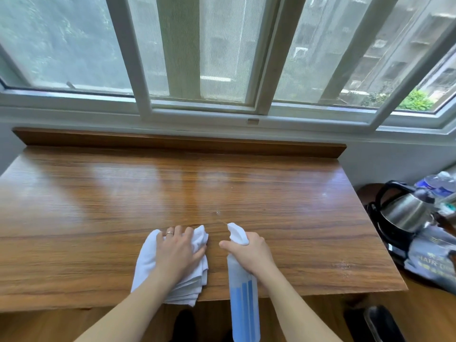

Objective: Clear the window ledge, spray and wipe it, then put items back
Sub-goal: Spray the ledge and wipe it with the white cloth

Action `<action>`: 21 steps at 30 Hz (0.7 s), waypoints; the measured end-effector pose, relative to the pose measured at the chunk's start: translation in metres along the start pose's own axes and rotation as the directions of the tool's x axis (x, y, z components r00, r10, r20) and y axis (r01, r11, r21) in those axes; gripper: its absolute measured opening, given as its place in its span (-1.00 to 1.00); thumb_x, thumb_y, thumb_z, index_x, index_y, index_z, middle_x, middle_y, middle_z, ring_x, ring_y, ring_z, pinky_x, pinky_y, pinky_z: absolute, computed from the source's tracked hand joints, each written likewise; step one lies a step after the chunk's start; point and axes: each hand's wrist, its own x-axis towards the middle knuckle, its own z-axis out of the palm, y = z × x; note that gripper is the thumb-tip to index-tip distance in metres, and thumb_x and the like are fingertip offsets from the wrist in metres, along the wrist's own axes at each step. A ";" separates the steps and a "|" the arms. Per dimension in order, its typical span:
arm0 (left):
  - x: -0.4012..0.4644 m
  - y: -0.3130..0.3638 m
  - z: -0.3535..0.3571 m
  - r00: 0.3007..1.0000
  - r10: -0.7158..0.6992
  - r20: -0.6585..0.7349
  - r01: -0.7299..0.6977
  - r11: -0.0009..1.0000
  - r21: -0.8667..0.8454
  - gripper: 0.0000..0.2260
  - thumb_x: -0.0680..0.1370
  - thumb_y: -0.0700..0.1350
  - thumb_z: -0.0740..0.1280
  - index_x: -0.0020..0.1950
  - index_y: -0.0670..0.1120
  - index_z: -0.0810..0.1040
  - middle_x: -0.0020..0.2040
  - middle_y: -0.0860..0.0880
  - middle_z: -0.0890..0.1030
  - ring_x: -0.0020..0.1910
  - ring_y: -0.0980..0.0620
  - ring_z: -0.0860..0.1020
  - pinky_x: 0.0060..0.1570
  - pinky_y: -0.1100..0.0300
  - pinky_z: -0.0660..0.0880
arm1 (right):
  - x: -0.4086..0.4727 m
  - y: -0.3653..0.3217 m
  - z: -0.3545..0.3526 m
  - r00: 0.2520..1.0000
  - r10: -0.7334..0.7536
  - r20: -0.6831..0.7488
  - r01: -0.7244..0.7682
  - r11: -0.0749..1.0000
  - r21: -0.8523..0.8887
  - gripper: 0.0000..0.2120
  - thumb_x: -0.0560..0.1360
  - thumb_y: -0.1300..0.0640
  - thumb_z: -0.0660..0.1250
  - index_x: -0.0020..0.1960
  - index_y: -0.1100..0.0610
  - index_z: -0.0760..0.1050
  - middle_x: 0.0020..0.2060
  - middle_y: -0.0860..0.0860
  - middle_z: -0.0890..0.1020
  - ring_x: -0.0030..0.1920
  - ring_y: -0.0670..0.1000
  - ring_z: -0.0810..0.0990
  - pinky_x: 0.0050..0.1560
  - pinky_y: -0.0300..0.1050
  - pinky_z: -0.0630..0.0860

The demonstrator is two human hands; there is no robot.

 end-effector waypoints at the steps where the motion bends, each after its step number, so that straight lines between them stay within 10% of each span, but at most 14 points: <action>1: -0.002 0.000 0.000 1.000 -0.001 0.000 0.001 1.000 0.004 -0.53 0.41 0.30 0.16 -0.13 -0.08 0.57 -0.18 -0.10 0.59 -0.17 -0.21 0.58 -0.13 -0.07 0.42 | 0.000 0.001 -0.001 1.000 0.008 0.004 -0.008 1.000 0.015 -0.68 0.39 -0.20 0.45 -0.20 0.05 0.52 -0.33 -0.07 0.54 -0.31 -0.07 0.49 -0.25 -0.14 0.39; 21: -0.054 0.040 0.003 0.997 0.061 0.040 -0.060 0.997 -0.043 -0.63 0.34 0.30 0.29 -0.18 0.01 0.51 -0.22 -0.01 0.52 -0.22 -0.11 0.52 -0.16 -0.06 0.41 | 0.004 0.004 -0.004 0.999 -0.028 -0.035 0.030 0.998 0.048 -0.59 0.40 -0.20 0.46 -0.14 0.17 0.57 -0.30 -0.02 0.61 -0.29 -0.05 0.52 -0.20 -0.08 0.45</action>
